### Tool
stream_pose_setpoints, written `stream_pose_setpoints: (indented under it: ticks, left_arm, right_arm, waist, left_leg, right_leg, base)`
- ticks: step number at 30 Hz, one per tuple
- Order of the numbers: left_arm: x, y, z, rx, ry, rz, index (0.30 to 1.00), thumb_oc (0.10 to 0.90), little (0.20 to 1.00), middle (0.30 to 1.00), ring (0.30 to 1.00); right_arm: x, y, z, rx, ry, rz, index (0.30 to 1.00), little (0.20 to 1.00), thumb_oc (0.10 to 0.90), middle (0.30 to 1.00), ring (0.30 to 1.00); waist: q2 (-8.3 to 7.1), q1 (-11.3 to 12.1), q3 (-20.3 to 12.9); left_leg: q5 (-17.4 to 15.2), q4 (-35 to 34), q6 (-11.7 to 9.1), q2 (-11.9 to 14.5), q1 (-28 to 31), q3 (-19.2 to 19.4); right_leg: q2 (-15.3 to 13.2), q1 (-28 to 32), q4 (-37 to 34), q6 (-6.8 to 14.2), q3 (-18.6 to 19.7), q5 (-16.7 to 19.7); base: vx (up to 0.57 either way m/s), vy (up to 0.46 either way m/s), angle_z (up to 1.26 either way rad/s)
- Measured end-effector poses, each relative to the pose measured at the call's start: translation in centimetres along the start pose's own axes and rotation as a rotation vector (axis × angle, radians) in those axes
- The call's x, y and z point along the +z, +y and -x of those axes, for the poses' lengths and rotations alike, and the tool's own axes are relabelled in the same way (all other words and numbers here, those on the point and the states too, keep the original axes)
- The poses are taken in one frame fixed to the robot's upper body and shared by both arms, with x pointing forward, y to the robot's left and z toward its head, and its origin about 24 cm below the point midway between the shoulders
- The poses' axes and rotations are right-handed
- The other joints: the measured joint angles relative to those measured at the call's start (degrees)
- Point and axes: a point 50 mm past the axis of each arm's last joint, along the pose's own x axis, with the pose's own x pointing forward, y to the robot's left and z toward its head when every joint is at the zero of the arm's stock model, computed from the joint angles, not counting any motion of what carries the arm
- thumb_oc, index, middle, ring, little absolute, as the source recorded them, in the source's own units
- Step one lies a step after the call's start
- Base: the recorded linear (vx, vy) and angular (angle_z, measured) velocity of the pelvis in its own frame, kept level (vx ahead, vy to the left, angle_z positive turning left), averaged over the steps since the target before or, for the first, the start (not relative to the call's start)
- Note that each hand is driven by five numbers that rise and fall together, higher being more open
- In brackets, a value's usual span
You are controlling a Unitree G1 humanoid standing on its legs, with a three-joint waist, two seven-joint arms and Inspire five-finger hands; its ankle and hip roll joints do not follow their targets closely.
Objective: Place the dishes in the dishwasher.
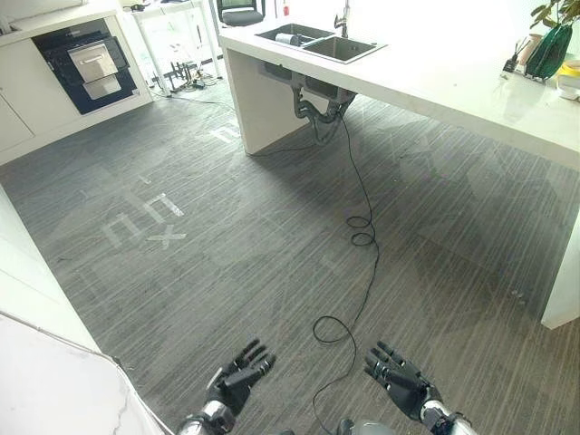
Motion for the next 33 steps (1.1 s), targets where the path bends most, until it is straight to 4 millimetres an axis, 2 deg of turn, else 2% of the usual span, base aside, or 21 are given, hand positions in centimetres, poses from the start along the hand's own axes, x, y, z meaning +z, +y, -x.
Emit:
stream_pose_setpoints:
  ticks: [4, 7, 11, 13, 16, 21, 23, 24, 25, 26, 27, 28, 30, 32, 33]
  left_arm:
    - [-1.9, 0.8, 0.6, 0.012, 0.13, -0.1, 0.9, 0.8, 0.9, 0.9, 0.9]
    - [-2.1, 1.0, 0.4, 0.016, 0.215, -0.253, 0.9, 0.8, 0.9, 0.9, 0.9]
    - [-1.6, 1.9, 0.4, 0.101, 0.234, -0.355, 0.9, 0.8, 0.9, 0.9, 0.9]
    - [-1.7, 2.2, 0.5, 0.128, 0.249, -0.399, 0.9, 0.8, 0.9, 0.9, 0.9]
    - [-2.2, 2.2, 0.4, 0.16, 0.289, -0.466, 0.9, 0.8, 0.9, 0.9, 0.9]
    - [-3.1, 2.4, 0.5, 0.271, 0.31, -0.427, 0.9, 0.8, 0.9, 0.9, 0.9]
    - [-2.9, 2.5, 0.4, 0.301, 0.288, -0.426, 0.9, 0.8, 0.9, 0.9, 0.9]
    - [-2.7, 2.5, 0.4, 0.302, 0.27, -0.43, 0.9, 0.8, 0.9, 0.9, 0.9]
    - [-0.9, 2.0, -0.4, 0.294, 0.191, -0.429, 0.9, 0.8, 0.9, 0.9, 0.9]
    - [0.4, 1.5, -0.9, 0.284, 0.11, -0.451, 0.9, 0.8, 0.9, 0.9, 0.9]
    - [0.2, 1.3, -0.9, 0.28, 0.104, -0.45, 0.9, 0.8, 0.9, 0.9, 0.9]
    - [-0.6, 0.7, -1.0, 0.263, 0.086, -0.427, 0.9, 0.8, 0.9, 0.9, 0.9]
    - [0.2, 0.3, -1.4, 0.258, 0.044, -0.421, 0.9, 0.8, 0.9, 0.9, 0.9]
    - [1.3, 0.0, -1.8, 0.253, 0.011, -0.428, 0.9, 0.8, 0.9, 0.9, 0.9]
    - [1.6, 0.0, -1.8, 0.253, 0.001, -0.422, 0.9, 0.8, 0.9, 0.9, 0.9]
  right_arm:
    - [-0.8, -1.1, 0.5, -0.048, 0.041, 0.008, 0.9, 0.9, 0.8, 0.9, 0.9]
    - [-0.5, -1.4, 0.4, -0.062, 0.065, 0.108, 0.9, 0.9, 0.8, 0.9, 0.9]
    - [0.9, -1.4, 0.2, -0.085, 0.058, 0.393, 0.9, 0.9, 0.8, 0.9, 0.9]
    - [1.4, -1.5, 0.1, -0.098, 0.068, 0.464, 0.9, 0.9, 0.8, 0.9, 0.9]
    - [0.8, -2.2, 0.0, -0.164, 0.131, 0.464, 0.9, 0.9, 0.8, 0.9, 0.9]
    - [-1.6, -3.4, 0.6, -0.26, 0.236, 0.4, 0.9, 0.9, 0.8, 0.9, 0.9]
    - [-1.2, -3.1, 0.4, -0.247, 0.211, 0.418, 0.9, 0.9, 0.8, 0.9, 0.9]
    - [-0.9, -2.9, 0.2, -0.24, 0.192, 0.431, 0.9, 0.9, 0.8, 0.9, 0.9]
    - [-0.6, -2.5, 0.0, -0.228, 0.17, 0.438, 0.9, 0.9, 0.8, 0.9, 0.9]
    - [-0.2, -2.7, 0.1, -0.228, 0.16, 0.458, 0.9, 0.9, 0.8, 0.9, 0.9]
    - [0.4, -2.7, 0.0, -0.228, 0.142, 0.47, 0.9, 0.9, 0.8, 0.9, 0.9]
    - [1.1, -2.5, -0.3, -0.221, 0.119, 0.493, 0.9, 0.9, 0.8, 0.9, 0.9]
    - [0.9, -2.1, -0.4, -0.197, 0.123, 0.51, 0.9, 0.9, 0.8, 0.9, 0.9]
    - [-0.1, -2.3, -0.1, -0.191, 0.142, 0.498, 0.9, 0.9, 0.8, 0.9, 0.9]
    - [-0.4, -2.6, 0.3, -0.193, 0.153, 0.496, 0.9, 0.9, 0.8, 0.9, 0.9]
  waist:
    - [0.6, -0.07, 0.36]
    - [1.15, -0.02, 0.36]
    - [1.46, -0.02, 0.2]
    - [1.47, 0.0, 0.2]
    - [1.4, 0.1, 0.16]
    - [1.48, 0.03, 0.11]
    - [1.0, 0.07, 0.18]
    - [0.41, 0.68, 0.73]
    - [-1.79, 2.66, 2.94]
    - [-2.63, 4.6, 3.94]
    - [-1.57, 4.81, 4.4]
    - [1.65, 4.79, 5.81]
    - [2.75, 4.49, 6.72]
    - [2.63, 4.58, 7.39]
    - [2.29, 4.45, 7.5]
  left_leg:
    - [0.0, 0.03, 0.01, 0.03, 0.06, 0.04]
    - [0.01, 0.06, 0.0, 0.09, 0.37, 0.12]
    - [0.01, 0.1, -0.25, 0.26, -0.05, 0.0]
    - [0.04, 0.11, -0.43, 0.33, -0.07, -0.24]
    - [0.07, 0.12, -1.11, 0.65, -0.09, -0.69]
    - [0.77, -0.45, -2.65, 1.2, 0.34, -1.84]
    - [2.19, -0.47, -3.99, 0.94, 1.11, -1.38]
    - [3.19, 3.2, -5.56, 0.62, -0.32, -2.2]
    - [6.77, 15.05, -9.42, -0.77, -6.75, -3.95]
    - [7.39, 13.45, -8.35, -0.8, -12.28, -3.91]
    - [7.76, 9.38, -7.99, -0.51, -13.24, -3.74]
    - [10.03, -1.51, -7.97, 2.27, -13.29, -1.81]
    - [12.43, -1.94, -8.42, 5.92, -17.5, 0.28]
    - [12.66, -0.22, -7.95, 8.54, -21.32, 2.72]
    - [12.24, 0.6, -7.07, 9.11, -20.85, 4.9]
  right_leg:
    - [0.03, -0.04, 0.01, 0.04, 0.06, -0.04]
    - [0.07, -0.04, 0.17, -0.08, 0.19, -0.14]
    - [0.25, -0.16, 0.38, -0.45, 0.12, -0.4]
    - [0.38, -0.19, 0.64, -0.7, 0.09, -0.66]
    - [0.75, -0.01, 0.75, -1.06, -0.14, -0.84]
    - [1.8, 0.36, 1.24, -1.96, -0.26, -2.23]
    - [1.25, 0.23, 2.54, -3.04, 0.31, -3.59]
    - [1.32, -0.32, 3.28, -4.91, 1.22, -4.81]
    - [1.07, -0.45, 3.95, -6.42, 4.25, -4.62]
    - [1.19, 0.5, 2.3, -5.08, 5.01, -3.25]
    - [2.07, 1.04, 1.72, -4.85, 5.04, -3.26]
    - [5.13, 4.58, -2.81, -4.42, 3.55, -2.76]
    - [6.9, 5.98, -3.17, -4.25, 0.84, -2.72]
    - [7.31, 8.2, -3.11, -4.15, -0.76, -4.43]
    - [7.39, 9.43, -3.47, -3.45, -0.95, -5.66]
  base:
    - [0.01, -0.006, -0.01]
    - [0.02, -0.036, -0.02]
    - [0.01, -0.051, 0.01]
    - [0.04, -0.108, 0.05]
    - [0.06, -0.112, 0.07]
    - [0.11, -0.119, 0.11]
    - [0.15, -0.147, -0.03]
    - [0.22, -0.108, 0.06]
    - [0.38, 0.133, 0.04]
    - [0.44, 0.161, -0.02]
    - [0.7, 0.292, -0.2]
    - [0.47, 0.208, -0.25]
    - [0.47, 0.269, 0.01]
    - [0.47, 0.337, 0.23]
    - [0.56, 0.441, 0.15]
